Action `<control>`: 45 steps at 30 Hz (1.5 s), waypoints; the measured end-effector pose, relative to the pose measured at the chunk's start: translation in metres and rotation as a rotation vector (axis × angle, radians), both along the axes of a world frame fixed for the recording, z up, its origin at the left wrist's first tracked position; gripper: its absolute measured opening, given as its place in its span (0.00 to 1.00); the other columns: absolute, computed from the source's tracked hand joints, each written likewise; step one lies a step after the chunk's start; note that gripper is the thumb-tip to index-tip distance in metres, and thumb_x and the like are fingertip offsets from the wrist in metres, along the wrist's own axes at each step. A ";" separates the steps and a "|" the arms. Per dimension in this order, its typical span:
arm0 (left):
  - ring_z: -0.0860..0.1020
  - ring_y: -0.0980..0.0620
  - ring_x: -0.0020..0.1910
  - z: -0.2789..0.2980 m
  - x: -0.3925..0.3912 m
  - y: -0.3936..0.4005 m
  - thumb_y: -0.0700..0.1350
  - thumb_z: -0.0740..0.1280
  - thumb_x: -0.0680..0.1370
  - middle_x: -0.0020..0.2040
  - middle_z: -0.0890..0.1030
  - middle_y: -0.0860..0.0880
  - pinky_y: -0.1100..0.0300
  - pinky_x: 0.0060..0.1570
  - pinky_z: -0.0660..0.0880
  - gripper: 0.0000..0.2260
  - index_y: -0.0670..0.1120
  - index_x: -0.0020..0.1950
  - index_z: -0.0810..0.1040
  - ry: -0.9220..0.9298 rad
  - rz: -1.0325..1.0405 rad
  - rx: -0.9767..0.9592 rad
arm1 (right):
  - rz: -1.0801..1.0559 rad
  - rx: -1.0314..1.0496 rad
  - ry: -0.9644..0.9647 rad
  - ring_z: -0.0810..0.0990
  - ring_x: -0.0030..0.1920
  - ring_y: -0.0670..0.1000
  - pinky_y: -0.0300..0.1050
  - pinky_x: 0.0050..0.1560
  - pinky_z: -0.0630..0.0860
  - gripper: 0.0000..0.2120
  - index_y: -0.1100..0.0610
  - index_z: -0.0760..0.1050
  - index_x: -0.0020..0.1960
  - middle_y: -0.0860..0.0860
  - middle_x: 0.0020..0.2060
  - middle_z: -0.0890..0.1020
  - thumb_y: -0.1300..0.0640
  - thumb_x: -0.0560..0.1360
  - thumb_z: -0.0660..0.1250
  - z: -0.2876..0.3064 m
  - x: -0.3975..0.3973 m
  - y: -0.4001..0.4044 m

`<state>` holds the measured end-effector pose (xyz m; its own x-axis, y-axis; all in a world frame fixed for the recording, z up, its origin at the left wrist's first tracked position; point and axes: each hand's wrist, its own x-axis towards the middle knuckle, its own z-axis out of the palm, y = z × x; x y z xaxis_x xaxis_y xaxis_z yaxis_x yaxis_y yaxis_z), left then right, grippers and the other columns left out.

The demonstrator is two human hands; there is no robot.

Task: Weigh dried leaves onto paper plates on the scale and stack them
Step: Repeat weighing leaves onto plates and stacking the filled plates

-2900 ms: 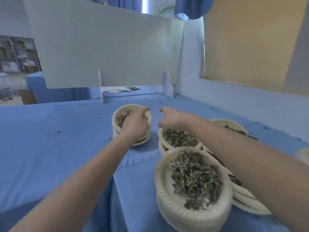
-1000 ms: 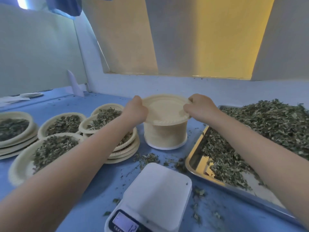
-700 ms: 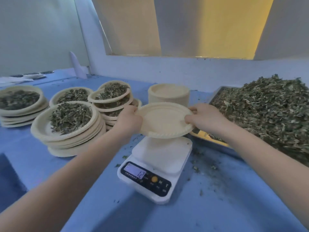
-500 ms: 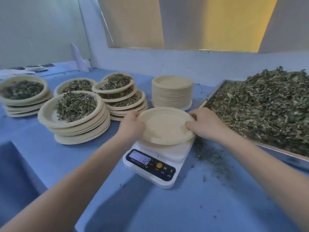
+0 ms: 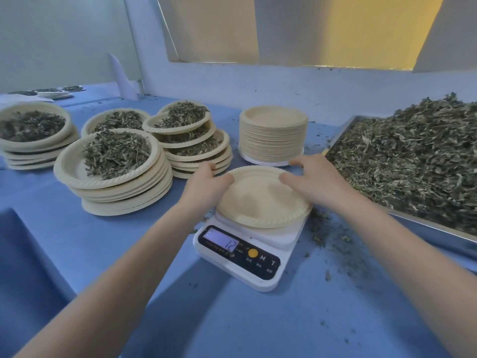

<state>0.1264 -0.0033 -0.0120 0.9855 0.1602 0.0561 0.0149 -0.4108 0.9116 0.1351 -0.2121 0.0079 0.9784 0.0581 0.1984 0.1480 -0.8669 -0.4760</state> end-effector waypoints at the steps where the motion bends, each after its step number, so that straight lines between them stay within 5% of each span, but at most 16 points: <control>1: 0.72 0.51 0.59 0.001 0.000 0.000 0.48 0.66 0.75 0.65 0.72 0.49 0.56 0.55 0.69 0.27 0.47 0.72 0.64 -0.011 0.005 -0.035 | 0.001 0.011 -0.011 0.67 0.68 0.57 0.54 0.64 0.69 0.27 0.54 0.69 0.70 0.55 0.67 0.71 0.46 0.74 0.63 -0.001 0.002 0.001; 4: 0.73 0.53 0.55 -0.003 -0.003 0.002 0.46 0.68 0.74 0.59 0.76 0.51 0.60 0.48 0.69 0.22 0.47 0.68 0.70 -0.031 0.024 -0.206 | -0.014 0.078 -0.048 0.67 0.68 0.55 0.48 0.62 0.68 0.23 0.52 0.71 0.67 0.54 0.67 0.71 0.46 0.74 0.64 -0.004 0.006 0.003; 8: 0.78 0.50 0.48 -0.010 -0.009 0.006 0.41 0.68 0.73 0.48 0.81 0.48 0.58 0.45 0.74 0.06 0.49 0.48 0.79 -0.043 0.035 -0.504 | -0.031 0.156 -0.049 0.70 0.65 0.53 0.42 0.52 0.64 0.20 0.51 0.73 0.64 0.53 0.64 0.73 0.47 0.74 0.64 -0.008 0.009 0.001; 14: 0.83 0.49 0.46 -0.017 -0.014 0.018 0.43 0.69 0.73 0.53 0.82 0.45 0.59 0.40 0.79 0.15 0.47 0.60 0.75 0.030 0.010 -0.613 | -0.015 0.187 -0.037 0.71 0.65 0.50 0.40 0.52 0.63 0.19 0.52 0.74 0.64 0.50 0.63 0.75 0.47 0.75 0.65 -0.008 0.006 -0.002; 24: 0.82 0.52 0.48 -0.020 -0.012 0.023 0.41 0.67 0.75 0.54 0.81 0.44 0.64 0.40 0.78 0.15 0.40 0.61 0.76 -0.087 0.006 -0.548 | 0.032 0.188 0.011 0.73 0.62 0.49 0.39 0.54 0.65 0.19 0.53 0.74 0.65 0.49 0.63 0.76 0.48 0.76 0.65 -0.003 0.002 -0.009; 33: 0.77 0.55 0.57 -0.018 -0.020 0.013 0.49 0.68 0.65 0.56 0.79 0.54 0.56 0.59 0.73 0.19 0.51 0.56 0.76 -0.224 -0.009 -0.359 | 0.100 0.170 0.070 0.71 0.62 0.47 0.39 0.52 0.63 0.20 0.52 0.73 0.66 0.48 0.63 0.75 0.46 0.76 0.65 0.004 -0.003 -0.010; 36: 0.76 0.54 0.58 -0.019 -0.021 0.010 0.51 0.68 0.65 0.57 0.79 0.55 0.50 0.63 0.71 0.22 0.52 0.59 0.74 -0.161 -0.041 -0.276 | 0.159 0.079 0.116 0.68 0.67 0.49 0.42 0.60 0.65 0.32 0.48 0.68 0.69 0.48 0.69 0.69 0.38 0.70 0.67 0.010 -0.012 -0.009; 40: 0.76 0.53 0.58 -0.022 -0.022 0.009 0.49 0.70 0.70 0.56 0.78 0.56 0.49 0.62 0.71 0.20 0.52 0.61 0.73 -0.099 -0.076 -0.265 | 0.338 -0.245 0.333 0.49 0.75 0.50 0.55 0.74 0.52 0.64 0.43 0.47 0.76 0.43 0.75 0.51 0.22 0.46 0.65 0.026 -0.033 -0.003; 45: 0.81 0.54 0.51 -0.021 -0.021 0.012 0.43 0.69 0.74 0.52 0.83 0.53 0.56 0.52 0.76 0.19 0.47 0.64 0.72 -0.067 -0.105 -0.355 | 0.415 -0.415 0.340 0.43 0.76 0.52 0.58 0.74 0.47 0.68 0.41 0.39 0.76 0.41 0.75 0.46 0.19 0.43 0.60 0.038 -0.049 0.008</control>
